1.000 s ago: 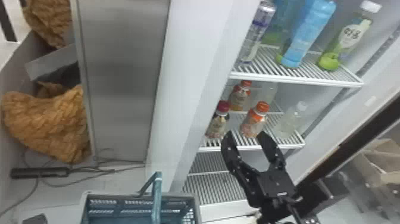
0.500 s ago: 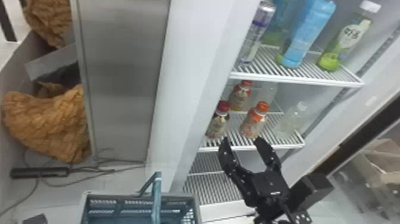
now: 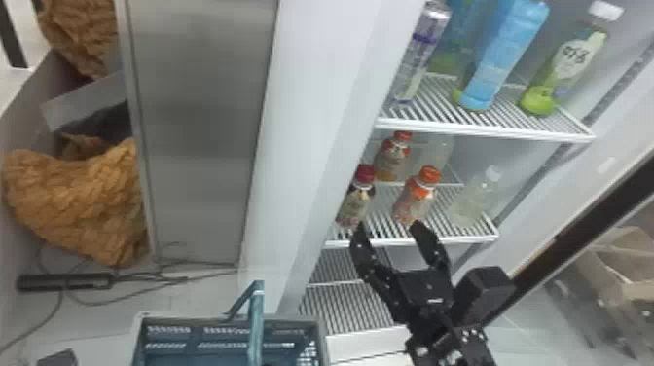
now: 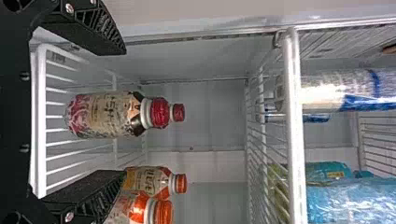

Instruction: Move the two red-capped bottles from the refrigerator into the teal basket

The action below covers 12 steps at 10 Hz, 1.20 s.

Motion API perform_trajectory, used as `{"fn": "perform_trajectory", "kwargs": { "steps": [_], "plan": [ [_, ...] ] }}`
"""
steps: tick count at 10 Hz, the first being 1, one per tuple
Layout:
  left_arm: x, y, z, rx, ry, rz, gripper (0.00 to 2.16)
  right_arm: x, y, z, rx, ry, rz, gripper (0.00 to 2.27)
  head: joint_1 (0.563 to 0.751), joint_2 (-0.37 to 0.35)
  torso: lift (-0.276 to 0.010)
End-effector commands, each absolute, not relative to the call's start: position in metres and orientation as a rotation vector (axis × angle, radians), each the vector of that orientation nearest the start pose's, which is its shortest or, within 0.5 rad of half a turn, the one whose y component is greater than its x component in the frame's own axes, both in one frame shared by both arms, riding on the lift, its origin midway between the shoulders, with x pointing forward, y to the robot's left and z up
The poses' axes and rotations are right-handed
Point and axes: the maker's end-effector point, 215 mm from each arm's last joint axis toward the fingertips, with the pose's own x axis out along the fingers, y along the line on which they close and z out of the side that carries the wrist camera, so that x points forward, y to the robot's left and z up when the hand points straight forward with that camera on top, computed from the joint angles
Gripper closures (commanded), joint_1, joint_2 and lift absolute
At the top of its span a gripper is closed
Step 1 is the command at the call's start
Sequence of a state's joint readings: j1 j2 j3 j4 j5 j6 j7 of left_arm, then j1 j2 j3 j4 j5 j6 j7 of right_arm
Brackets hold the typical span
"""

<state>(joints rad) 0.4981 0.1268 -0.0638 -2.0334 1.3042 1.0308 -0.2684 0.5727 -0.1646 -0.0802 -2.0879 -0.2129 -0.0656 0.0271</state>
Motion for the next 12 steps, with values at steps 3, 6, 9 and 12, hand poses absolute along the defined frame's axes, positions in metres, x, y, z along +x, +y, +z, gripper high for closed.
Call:
{"fn": "perform_trajectory", "kwargs": {
  "steps": [3, 6, 9, 12],
  "plan": [
    [0.264, -0.036, -0.372, -1.224, 0.864, -0.917, 1.16, 0.456, -0.283, -0.337, -0.015, 0.002, 0.035, 0.1, 0.695, -0.35, -0.224],
    [0.265, -0.036, -0.371, -1.222, 0.862, -0.918, 1.16, 0.472, -0.286, -0.35, -0.021, 0.025, 0.045, 0.1, 0.695, -0.35, -0.224],
    [0.265, -0.037, -0.37, -1.221, 0.861, -0.921, 1.16, 0.488, -0.288, -0.362, -0.024, 0.045, 0.054, 0.11, 0.695, -0.35, -0.224],
    [0.267, -0.039, -0.37, -1.222, 0.86, -0.926, 1.16, 0.507, -0.285, -0.365, -0.031, 0.042, 0.062, 0.12, 0.695, -0.35, -0.224]
  ]
}}
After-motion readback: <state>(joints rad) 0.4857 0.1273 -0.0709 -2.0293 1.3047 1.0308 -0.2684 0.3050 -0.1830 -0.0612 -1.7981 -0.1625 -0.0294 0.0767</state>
